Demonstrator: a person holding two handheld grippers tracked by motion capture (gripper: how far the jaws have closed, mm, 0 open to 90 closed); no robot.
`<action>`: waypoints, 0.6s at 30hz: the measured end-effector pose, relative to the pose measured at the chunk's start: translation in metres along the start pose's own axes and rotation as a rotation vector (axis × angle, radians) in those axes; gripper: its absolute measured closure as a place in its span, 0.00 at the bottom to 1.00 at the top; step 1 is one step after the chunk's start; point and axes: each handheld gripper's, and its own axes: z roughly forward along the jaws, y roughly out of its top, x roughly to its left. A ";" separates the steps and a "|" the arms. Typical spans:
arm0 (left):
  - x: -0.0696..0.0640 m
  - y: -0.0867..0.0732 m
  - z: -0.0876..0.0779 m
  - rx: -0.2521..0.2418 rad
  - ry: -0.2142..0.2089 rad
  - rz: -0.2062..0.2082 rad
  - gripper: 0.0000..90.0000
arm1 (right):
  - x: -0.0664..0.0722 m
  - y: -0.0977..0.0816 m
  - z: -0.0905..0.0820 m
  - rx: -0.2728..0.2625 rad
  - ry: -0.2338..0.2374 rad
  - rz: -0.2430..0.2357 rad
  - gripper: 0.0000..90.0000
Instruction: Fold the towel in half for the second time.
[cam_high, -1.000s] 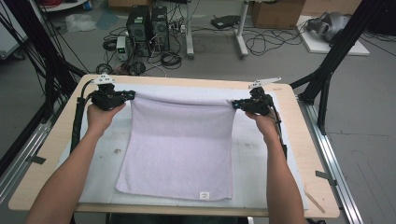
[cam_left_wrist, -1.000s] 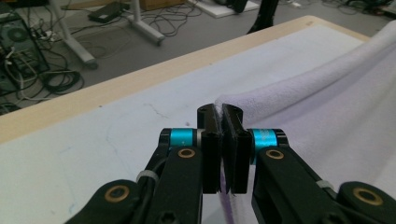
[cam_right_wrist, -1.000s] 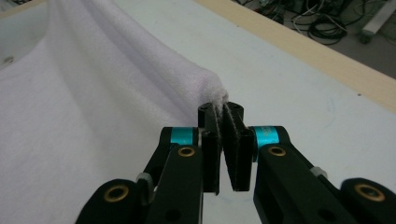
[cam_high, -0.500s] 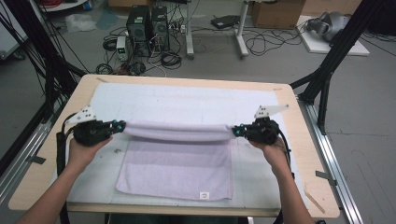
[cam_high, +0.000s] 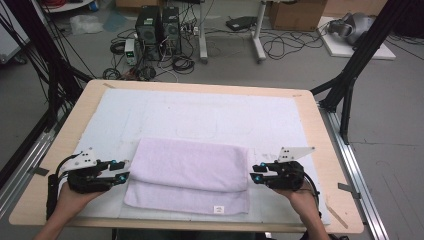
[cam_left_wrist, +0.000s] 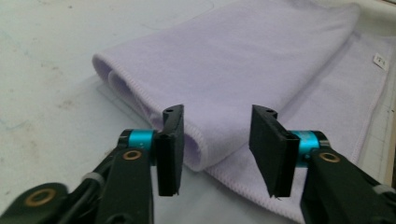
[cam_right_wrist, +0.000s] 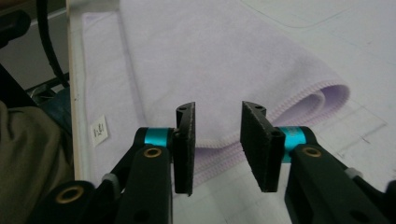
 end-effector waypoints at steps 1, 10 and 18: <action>-0.001 0.001 0.003 0.003 -0.008 0.004 0.57 | 0.002 0.002 0.003 0.008 -0.004 -0.011 0.70; 0.000 -0.005 0.029 0.104 -0.014 0.047 0.68 | 0.016 -0.002 0.040 0.095 0.030 -0.089 0.64; -0.003 0.003 0.027 0.113 -0.010 0.072 0.98 | 0.014 -0.002 0.045 0.151 0.057 -0.107 0.95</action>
